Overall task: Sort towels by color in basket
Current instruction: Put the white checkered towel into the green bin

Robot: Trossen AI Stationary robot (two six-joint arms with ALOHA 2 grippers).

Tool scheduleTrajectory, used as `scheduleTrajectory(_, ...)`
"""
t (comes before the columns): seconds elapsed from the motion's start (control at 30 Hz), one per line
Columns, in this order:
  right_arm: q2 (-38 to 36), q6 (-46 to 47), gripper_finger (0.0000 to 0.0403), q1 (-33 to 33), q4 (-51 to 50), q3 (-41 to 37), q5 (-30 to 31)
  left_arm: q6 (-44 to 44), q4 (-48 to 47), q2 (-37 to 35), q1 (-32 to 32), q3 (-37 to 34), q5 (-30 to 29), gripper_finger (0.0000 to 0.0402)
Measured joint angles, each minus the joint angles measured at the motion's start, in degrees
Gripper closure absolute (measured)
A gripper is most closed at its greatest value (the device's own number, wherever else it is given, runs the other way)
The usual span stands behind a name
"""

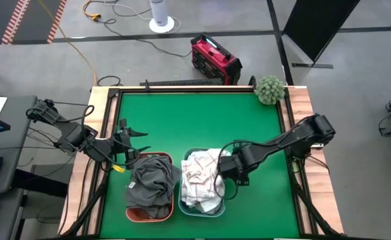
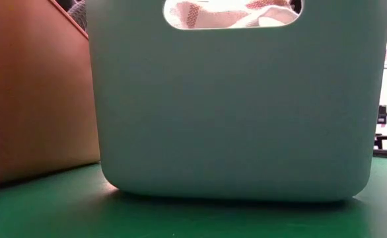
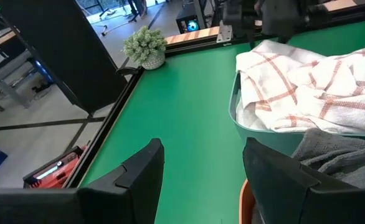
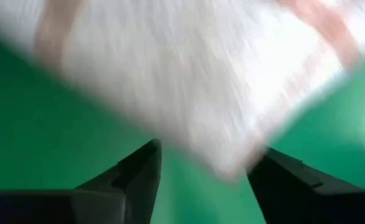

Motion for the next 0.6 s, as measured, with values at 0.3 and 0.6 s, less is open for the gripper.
scheduleTrajectory(0.3,4.6,-5.7,0.0352,-1.8,7.4,6.6,1.1,0.3,0.0,0.0,0.0,0.0,0.0,0.0194)
scheduleTrajectory(0.6,5.0,-8.1,0.0347,-2.1,22.8,12.9,-3.7,0.3,-0.3,0.0,0.0,0.0,0.0,0.0194)
